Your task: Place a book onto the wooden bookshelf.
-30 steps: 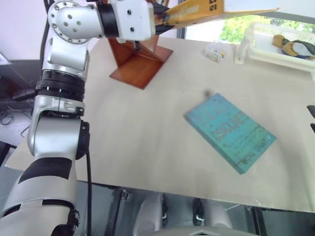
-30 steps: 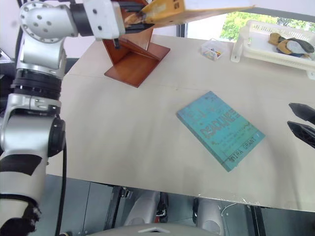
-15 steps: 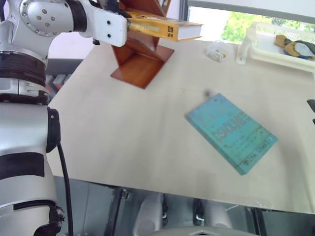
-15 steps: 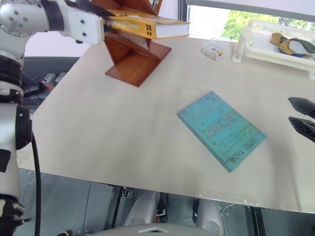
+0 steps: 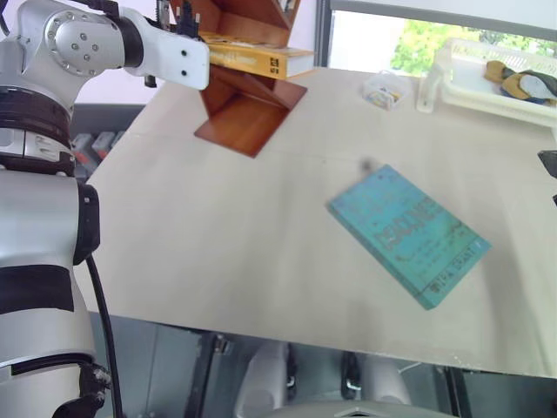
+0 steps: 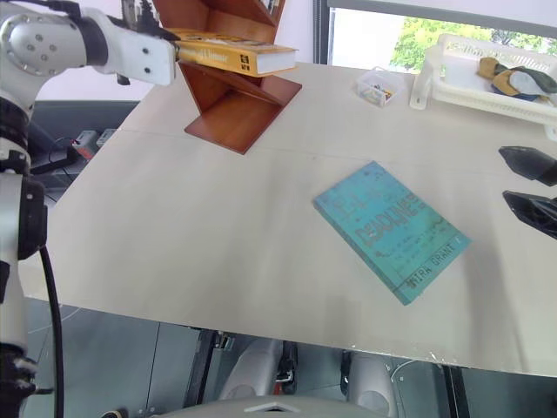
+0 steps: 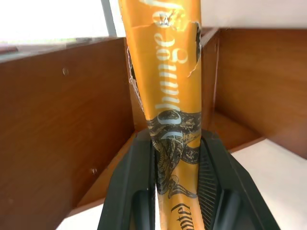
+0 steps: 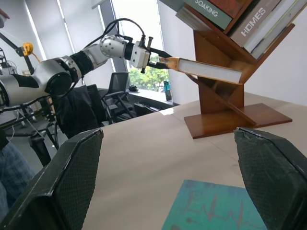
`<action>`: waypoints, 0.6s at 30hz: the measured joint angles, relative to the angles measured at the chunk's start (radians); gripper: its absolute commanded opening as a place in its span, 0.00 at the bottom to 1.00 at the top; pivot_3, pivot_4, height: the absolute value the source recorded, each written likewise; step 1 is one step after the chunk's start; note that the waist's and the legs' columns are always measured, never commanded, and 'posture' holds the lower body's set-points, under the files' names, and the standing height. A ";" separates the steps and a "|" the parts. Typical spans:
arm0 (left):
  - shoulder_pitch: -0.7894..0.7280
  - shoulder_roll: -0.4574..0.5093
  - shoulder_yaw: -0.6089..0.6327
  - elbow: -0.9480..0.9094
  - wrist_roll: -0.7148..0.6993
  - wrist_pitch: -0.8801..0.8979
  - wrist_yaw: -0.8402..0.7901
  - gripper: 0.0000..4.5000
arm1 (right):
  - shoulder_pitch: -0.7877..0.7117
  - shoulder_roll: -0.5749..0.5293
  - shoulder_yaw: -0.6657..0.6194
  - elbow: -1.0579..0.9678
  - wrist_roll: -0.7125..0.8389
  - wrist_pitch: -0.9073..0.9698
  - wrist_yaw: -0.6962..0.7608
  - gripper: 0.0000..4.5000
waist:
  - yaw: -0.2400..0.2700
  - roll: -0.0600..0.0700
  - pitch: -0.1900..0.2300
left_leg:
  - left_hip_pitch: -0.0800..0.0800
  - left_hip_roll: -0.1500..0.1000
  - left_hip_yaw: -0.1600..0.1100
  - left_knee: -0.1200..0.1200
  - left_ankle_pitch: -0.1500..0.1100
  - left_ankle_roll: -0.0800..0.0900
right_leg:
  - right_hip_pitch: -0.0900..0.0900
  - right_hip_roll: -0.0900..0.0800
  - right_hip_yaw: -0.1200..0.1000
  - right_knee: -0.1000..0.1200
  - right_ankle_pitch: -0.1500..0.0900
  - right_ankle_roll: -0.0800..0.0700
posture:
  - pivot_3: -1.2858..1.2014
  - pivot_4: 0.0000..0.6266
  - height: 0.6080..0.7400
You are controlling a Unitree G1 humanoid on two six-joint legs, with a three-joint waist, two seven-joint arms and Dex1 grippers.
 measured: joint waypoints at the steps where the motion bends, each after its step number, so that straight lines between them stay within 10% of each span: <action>1: -0.007 0.000 -0.007 0.011 0.009 0.002 0.013 0.23 | 0.000 0.000 0.003 -0.002 0.000 -0.001 -0.001 1.00 | 0.000 0.000 0.000 | 0.000 0.000 0.001 0.000 0.000 0.000 | 0.000 0.000 0.001 0.000 0.000 0.000 | 0.52 0.24 0.79; 13: -0.029 -0.018 -0.042 0.086 0.058 0.030 0.117 0.23 | -0.003 0.008 0.021 -0.013 -0.005 -0.021 -0.021 1.00 | -0.007 -0.001 0.001 | 0.000 0.000 0.006 0.000 0.000 0.000 | -0.006 0.000 0.007 0.006 0.000 0.000 | 0.52 0.24 0.79; 18: -0.034 -0.018 -0.055 0.096 0.076 0.065 0.139 0.72 | 0.015 0.009 0.021 -0.027 -0.005 -0.023 -0.024 1.00 | -0.020 -0.002 0.001 | 0.000 0.000 0.008 0.001 0.000 0.000 | -0.007 0.000 0.008 0.007 0.000 0.000 | 0.52 0.24 0.79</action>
